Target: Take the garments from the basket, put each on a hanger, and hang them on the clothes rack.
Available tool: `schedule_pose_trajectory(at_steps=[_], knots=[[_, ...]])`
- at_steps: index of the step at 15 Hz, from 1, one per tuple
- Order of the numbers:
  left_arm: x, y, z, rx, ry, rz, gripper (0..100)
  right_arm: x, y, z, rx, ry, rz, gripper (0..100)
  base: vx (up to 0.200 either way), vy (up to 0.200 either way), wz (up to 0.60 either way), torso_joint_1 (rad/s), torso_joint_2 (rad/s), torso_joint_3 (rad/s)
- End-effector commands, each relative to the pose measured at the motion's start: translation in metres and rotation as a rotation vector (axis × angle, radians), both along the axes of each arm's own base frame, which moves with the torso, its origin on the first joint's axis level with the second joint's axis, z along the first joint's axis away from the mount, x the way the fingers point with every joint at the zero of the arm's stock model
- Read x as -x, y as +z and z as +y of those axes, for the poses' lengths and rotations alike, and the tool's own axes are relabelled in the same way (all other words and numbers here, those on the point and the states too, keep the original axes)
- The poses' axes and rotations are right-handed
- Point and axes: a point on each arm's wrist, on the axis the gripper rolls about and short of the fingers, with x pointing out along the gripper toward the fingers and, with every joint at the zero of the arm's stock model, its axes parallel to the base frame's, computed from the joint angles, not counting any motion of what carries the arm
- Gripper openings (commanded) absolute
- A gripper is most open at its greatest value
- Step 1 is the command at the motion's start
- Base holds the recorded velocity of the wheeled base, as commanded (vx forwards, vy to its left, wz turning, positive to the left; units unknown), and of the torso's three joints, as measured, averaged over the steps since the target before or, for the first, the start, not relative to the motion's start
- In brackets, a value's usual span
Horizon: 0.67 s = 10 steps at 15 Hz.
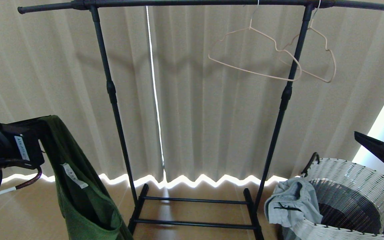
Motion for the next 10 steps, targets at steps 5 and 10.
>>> schedule_pose_trajectory(at_steps=[5,10], knots=[[0.005,-0.003,0.0129,0.0,0.071,-0.006,0,-0.0009,0.0031,-0.0018,0.013,-0.011,-0.01,100,0.0,0.0,0.0,0.0,0.0,0.0],[0.0053,-0.0086,0.0127,-0.009,0.068,0.011,0,-0.0015,0.0008,-0.0025,0.026,-0.013,-0.001,100,0.0,0.0,0.0,0.0,0.0,0.0]])
